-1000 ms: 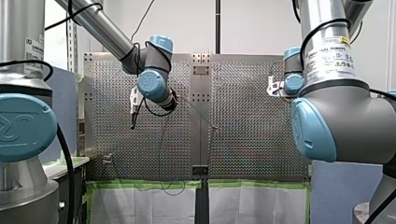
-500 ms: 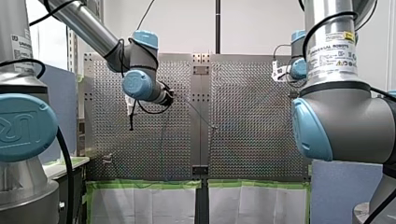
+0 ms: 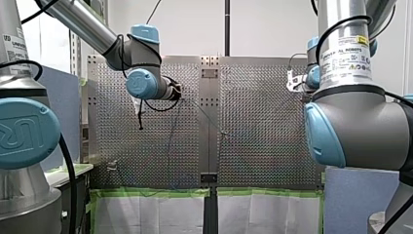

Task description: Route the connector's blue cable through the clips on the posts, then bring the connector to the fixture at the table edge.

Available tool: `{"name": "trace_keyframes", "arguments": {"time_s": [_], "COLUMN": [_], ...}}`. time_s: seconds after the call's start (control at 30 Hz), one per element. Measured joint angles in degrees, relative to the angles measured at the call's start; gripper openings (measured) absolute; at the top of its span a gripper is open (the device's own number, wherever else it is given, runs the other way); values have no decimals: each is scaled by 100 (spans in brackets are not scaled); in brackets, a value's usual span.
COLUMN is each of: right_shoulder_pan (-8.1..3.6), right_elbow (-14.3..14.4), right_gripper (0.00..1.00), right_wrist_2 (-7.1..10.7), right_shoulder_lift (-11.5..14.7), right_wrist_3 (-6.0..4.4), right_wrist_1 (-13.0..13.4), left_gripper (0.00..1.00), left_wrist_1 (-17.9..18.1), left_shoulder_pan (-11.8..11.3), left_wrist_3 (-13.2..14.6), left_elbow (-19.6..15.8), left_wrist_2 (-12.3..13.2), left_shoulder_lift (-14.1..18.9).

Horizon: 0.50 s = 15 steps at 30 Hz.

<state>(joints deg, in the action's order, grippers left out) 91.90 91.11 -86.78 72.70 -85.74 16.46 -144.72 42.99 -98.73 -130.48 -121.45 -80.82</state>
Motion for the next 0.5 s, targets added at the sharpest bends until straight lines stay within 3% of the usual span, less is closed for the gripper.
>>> {"name": "trace_keyframes", "arguments": {"time_s": [0.2,0.5], "right_shoulder_pan": [-104,-290], "right_elbow": [-1,0], "right_gripper": [0,0], "right_wrist_2": [31,372], "right_shoulder_lift": [-119,-271], "right_wrist_3": [48,246], "right_wrist_1": [-21,-8], "left_gripper": [99,99], "left_wrist_1": [-10,-16], "left_shoulder_pan": [-4,-7], "left_wrist_3": [16,29], "left_elbow": [23,30], "left_wrist_2": [-5,-6], "left_shoulder_lift": [2,4]}}
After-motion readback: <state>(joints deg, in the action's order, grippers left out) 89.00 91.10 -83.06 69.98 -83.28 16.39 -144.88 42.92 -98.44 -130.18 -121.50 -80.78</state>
